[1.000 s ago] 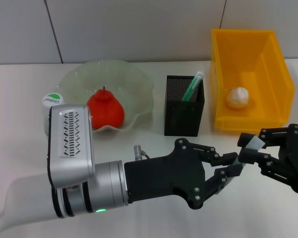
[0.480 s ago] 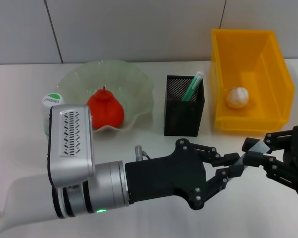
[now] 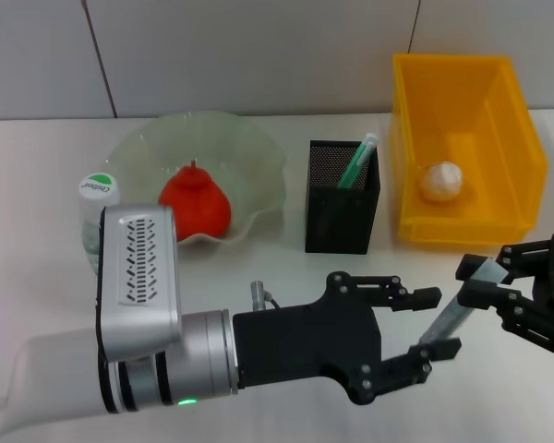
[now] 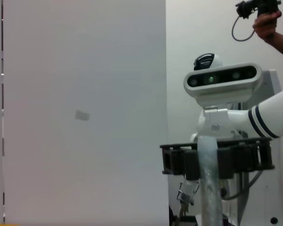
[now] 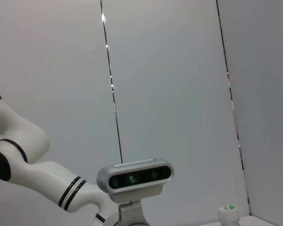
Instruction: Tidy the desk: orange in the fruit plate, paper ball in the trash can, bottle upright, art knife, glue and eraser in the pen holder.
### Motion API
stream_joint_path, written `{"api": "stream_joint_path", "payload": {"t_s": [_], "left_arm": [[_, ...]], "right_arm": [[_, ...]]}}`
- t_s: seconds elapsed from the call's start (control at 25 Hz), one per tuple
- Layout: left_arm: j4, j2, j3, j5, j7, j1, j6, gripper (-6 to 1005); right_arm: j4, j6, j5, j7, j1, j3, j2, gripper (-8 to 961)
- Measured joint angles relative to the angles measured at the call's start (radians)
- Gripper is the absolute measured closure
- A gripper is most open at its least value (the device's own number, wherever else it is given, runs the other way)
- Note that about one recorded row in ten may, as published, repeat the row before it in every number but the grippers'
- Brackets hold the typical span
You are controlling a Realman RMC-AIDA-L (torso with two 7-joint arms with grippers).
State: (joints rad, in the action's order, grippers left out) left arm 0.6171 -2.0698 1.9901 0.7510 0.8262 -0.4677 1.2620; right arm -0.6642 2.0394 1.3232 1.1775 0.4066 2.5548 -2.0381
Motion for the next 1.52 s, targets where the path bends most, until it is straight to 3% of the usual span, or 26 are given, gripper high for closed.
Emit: {"api": "stream_joint_path", "payload": {"t_s": [0.32, 0.52, 0.72, 0.88, 0.92, 1.12, 1.32, 1.52], "left_arm": [[-0.006, 0.001, -0.013, 0.006, -0.007, 0.010, -0.001, 540], [-0.007, 0.006, -0.021, 0.010, -0.008, 0.034, 0.000, 300], [-0.024, 0.006, -0.036, 0.019, -0.013, 0.069, -0.001, 202], [-0.067, 0.002, -0.060, 0.018, -0.036, 0.089, 0.008, 204], [-0.082, 0.001, -0.069, 0.015, -0.061, 0.108, 0.017, 205], [-0.085, -0.001, -0.076, 0.013, -0.096, 0.149, 0.023, 208], [-0.087, 0.001, -0.080, 0.013, -0.103, 0.159, 0.034, 211], [-0.099, 0.001, -0.084, 0.013, -0.103, 0.159, 0.036, 213]], "right_arm": [[0.000, 0.039, 0.004, 0.000, 0.000, 0.059, 0.001, 798], [-0.003, 0.060, 0.007, 0.000, 0.002, 0.115, 0.005, 799], [-0.011, 0.032, 0.066, -0.021, 0.001, 0.170, 0.003, 800], [-0.006, -0.013, 0.135, -0.053, 0.010, 0.177, -0.005, 800], [0.001, -0.054, 0.171, -0.094, 0.029, 0.175, -0.019, 800], [0.053, -0.149, 0.231, -0.192, 0.075, 0.171, -0.045, 801], [0.225, -0.279, 0.259, -0.379, 0.162, 0.168, -0.045, 801], [0.304, -0.411, 0.266, -0.434, 0.219, 0.168, -0.043, 801]]}}
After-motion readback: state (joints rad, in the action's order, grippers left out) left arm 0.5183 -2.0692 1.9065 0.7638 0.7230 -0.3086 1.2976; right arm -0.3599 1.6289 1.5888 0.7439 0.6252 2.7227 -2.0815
